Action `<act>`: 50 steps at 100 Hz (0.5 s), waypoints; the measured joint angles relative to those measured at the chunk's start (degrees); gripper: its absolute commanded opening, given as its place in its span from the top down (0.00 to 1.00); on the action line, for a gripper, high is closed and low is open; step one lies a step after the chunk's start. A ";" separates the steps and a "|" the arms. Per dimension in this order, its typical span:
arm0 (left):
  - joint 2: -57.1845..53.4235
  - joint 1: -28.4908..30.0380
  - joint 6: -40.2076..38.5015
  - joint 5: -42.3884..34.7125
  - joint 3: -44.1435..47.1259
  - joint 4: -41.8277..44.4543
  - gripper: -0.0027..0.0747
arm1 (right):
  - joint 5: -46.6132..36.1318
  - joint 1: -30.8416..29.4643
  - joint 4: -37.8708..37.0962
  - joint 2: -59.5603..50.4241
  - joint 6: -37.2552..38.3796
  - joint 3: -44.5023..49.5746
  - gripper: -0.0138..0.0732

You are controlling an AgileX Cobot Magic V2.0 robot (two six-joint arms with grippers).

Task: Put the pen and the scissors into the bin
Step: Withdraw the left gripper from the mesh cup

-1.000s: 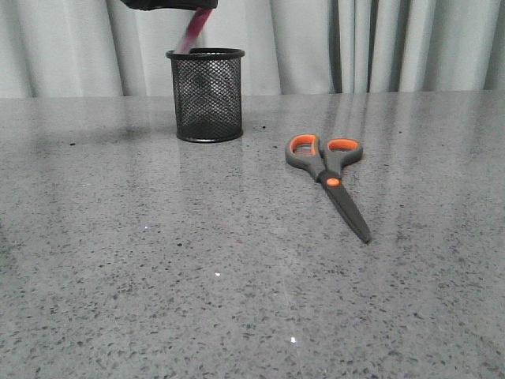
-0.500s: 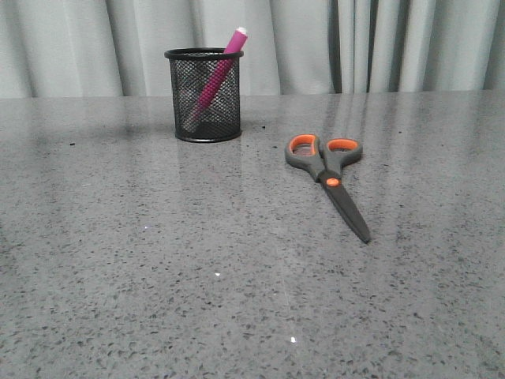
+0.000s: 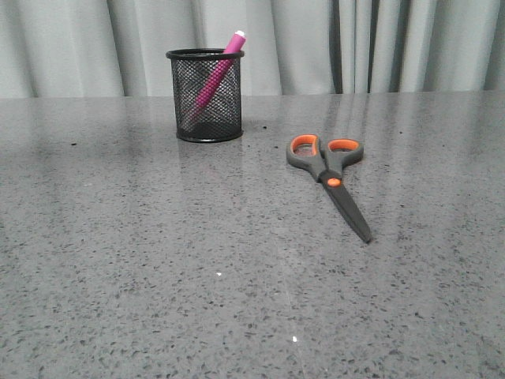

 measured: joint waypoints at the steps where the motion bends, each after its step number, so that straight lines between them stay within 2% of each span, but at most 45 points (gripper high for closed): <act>1: -0.38 0.00 -0.17 -0.74 0.74 0.45 0.99 | 0.00 0.00 0.11 0.00 0.00 0.00 0.34; 12: -7.37 0.00 -2.84 -8.99 8.28 1.82 0.99 | 1.39 0.00 0.22 0.09 -0.40 -0.76 0.34; 27: -18.82 0.00 -5.06 -22.80 25.16 0.56 0.99 | 4.74 1.38 0.52 1.34 -3.05 -4.39 0.34; 40: -29.18 0.00 -5.45 -34.74 40.01 -3.14 0.99 | 8.78 6.27 0.64 4.73 -7.01 -9.50 0.34; 50: -35.47 0.03 -5.54 -40.33 49.98 -5.60 0.99 | 11.69 10.87 0.78 9.00 -8.54 -13.07 0.34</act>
